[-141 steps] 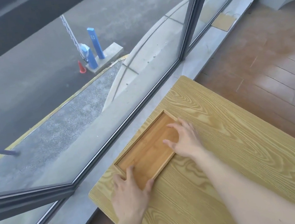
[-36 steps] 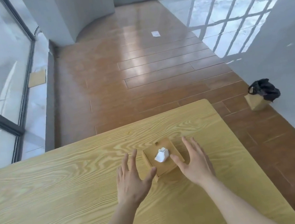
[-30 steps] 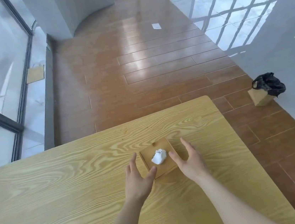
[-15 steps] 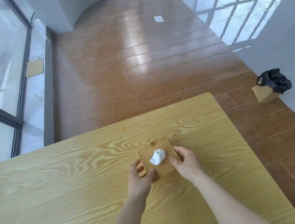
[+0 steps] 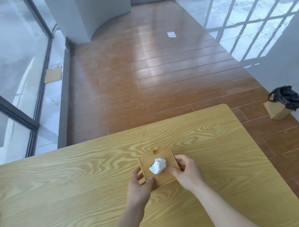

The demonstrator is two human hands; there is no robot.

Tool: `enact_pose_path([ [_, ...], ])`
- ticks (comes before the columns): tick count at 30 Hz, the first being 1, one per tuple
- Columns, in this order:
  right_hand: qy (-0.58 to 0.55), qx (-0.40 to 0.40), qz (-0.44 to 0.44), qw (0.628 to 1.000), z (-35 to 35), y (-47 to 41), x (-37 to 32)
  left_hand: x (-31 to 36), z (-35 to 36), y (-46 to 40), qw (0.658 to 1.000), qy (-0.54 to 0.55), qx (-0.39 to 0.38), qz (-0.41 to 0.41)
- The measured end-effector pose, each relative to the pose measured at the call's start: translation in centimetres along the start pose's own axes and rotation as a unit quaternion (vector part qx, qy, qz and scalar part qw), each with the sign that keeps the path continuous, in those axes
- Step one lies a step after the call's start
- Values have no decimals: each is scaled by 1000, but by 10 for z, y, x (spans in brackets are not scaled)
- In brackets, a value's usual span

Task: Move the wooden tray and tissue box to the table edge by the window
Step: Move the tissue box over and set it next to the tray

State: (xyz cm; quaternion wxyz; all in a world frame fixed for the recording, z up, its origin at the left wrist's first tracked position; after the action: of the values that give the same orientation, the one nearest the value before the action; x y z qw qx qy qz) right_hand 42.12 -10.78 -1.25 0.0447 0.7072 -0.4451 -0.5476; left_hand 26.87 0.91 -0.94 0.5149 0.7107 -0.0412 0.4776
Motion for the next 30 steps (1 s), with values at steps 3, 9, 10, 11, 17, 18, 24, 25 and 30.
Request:
enact_pose_path([
  [3,13,-12,-14,1000,32,7,-30,0,-41,11,1000,2,3,12],
  [9,28,-31,-29,999,119,16,-95,-4,-147,30,999,28,12,33],
  [10,28,-34,-30,999,136,17,-106,-4,-168,34,999,33,17,36],
  [11,29,-38,-31,998,154,17,-117,-5,-188,38,998,38,23,40],
  [17,25,-56,-43,997,265,11,-183,-8,-313,54,994,58,66,61],
  [18,23,-59,-44,997,284,10,-194,-10,-335,56,994,57,75,64],
  [24,27,-90,-45,995,388,0,-246,-26,-446,61,987,72,124,67],
  [25,30,-94,-46,994,403,-2,-253,-29,-462,61,986,77,130,66],
  [30,50,-120,-51,990,472,-13,-287,-42,-534,61,982,99,151,60],
])
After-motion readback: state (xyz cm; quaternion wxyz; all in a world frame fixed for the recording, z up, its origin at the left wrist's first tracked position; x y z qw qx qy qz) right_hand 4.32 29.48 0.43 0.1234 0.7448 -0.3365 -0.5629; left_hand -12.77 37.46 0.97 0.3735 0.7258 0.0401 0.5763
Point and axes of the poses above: each hand's wrist, its own y-axis away from the middle knuckle, its own z-axis out of the palm, x = y × z, the point moved 3 cm from there along -y, towards the middle knuckle, and after that the axes turned 13 degrees about -x, right-handed, at the moved point
